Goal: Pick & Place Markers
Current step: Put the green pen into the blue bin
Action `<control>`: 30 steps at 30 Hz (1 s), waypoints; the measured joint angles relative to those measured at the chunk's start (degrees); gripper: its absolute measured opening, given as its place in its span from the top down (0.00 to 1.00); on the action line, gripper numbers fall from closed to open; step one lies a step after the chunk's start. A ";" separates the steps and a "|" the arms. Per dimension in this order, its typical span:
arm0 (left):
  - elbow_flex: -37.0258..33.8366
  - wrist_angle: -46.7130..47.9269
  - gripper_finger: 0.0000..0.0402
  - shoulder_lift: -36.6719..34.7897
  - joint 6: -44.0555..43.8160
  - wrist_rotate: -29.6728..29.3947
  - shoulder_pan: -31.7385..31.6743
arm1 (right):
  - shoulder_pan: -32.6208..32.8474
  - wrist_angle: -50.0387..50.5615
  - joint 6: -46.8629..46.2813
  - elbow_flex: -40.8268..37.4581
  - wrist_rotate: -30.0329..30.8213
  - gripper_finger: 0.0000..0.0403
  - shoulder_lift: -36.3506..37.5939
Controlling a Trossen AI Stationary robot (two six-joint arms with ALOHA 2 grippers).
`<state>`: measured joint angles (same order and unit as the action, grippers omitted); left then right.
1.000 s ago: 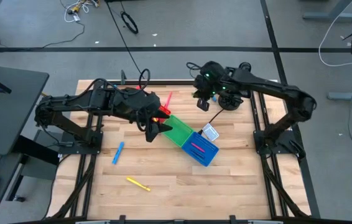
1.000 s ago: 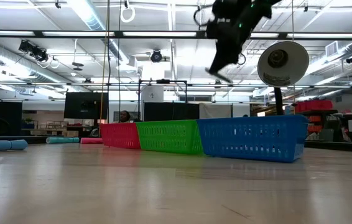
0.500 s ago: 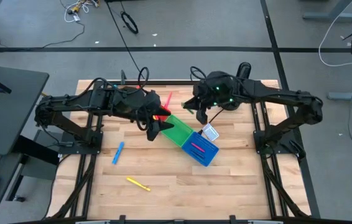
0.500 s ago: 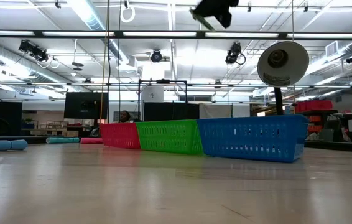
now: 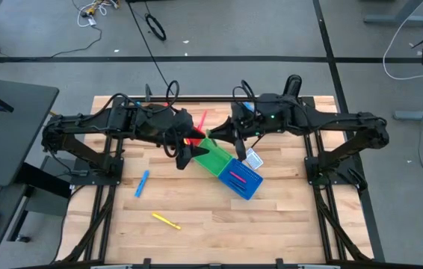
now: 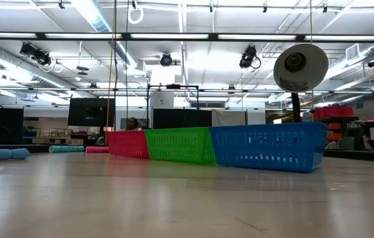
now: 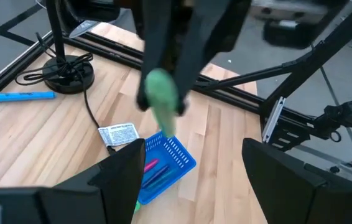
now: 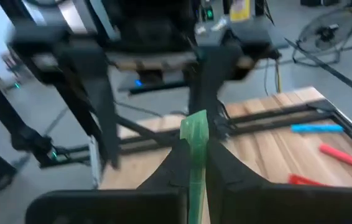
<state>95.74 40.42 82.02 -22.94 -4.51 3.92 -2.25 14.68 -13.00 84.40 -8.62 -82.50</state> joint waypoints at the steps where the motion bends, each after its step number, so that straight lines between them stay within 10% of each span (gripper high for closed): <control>1: 0.00 -0.07 0.31 0.00 0.73 -0.05 0.00 | 0.31 -1.17 -0.17 0.00 0.00 0.97 0.05; 30: -0.02 -24.94 0.32 0.00 10.14 -0.38 0.07 | 2.00 -6.08 1.78 11.41 0.22 0.97 0.17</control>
<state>95.72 15.48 82.02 -12.80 -4.89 3.99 -0.25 8.61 -11.22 95.81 -8.41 -82.32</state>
